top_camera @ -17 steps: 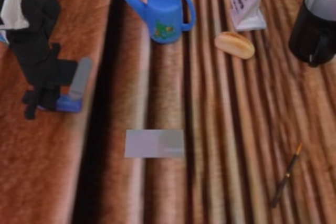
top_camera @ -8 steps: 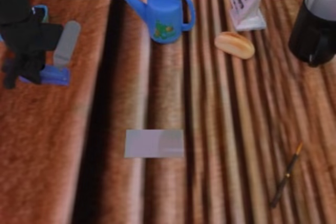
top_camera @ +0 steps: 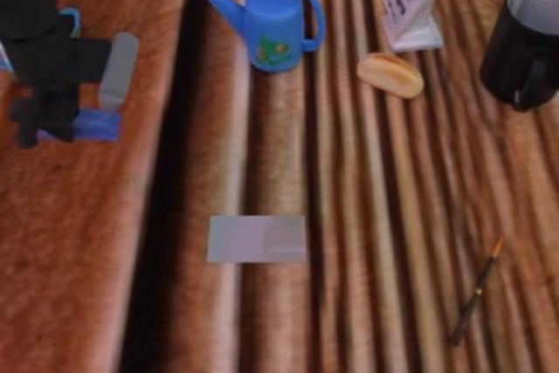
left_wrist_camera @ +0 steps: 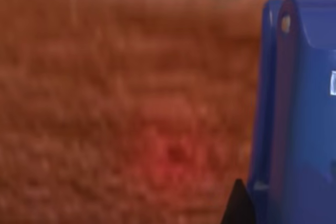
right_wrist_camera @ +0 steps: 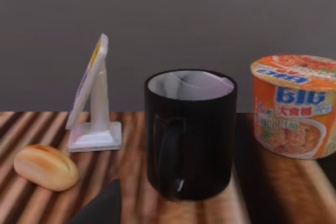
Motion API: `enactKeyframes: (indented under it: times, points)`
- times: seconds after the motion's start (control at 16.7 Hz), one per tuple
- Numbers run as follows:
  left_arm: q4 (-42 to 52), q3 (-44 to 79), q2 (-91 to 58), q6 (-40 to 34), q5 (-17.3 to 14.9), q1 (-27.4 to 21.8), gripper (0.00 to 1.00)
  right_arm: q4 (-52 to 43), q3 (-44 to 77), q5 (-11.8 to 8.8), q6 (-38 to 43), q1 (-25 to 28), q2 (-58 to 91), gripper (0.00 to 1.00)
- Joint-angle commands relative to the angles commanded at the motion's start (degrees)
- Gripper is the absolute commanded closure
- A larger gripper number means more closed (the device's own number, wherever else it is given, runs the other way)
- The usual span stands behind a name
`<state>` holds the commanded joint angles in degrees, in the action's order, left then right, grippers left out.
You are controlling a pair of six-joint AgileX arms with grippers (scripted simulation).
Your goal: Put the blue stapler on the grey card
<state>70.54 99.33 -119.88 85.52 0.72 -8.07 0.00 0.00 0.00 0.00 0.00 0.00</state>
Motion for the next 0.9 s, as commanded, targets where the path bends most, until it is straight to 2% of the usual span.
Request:
enactKeyframes:
  times: [0.18,0.42,0.6,0.9]
  points:
    - [2.32,1.77,-1.24,-10.34,1.24,-2.01,1.0,0.0,0.0,0.0,0.0,0.0,0.0,0.0]
    - [5.97,4.34,-3.1,-32.59,3.14,-5.48,1.0,0.0,0.0,0.0,0.0,0.0,0.0,0.0]
    - [8.48,5.57,-4.19,-55.04,4.36,-8.47,1.0,0.0,0.0,0.0,0.0,0.0,0.0,0.0]
    - [11.81,6.43,-6.07,-98.98,5.25,-14.32,1.0,0.0,0.0,0.0,0.0,0.0,0.0,0.0]
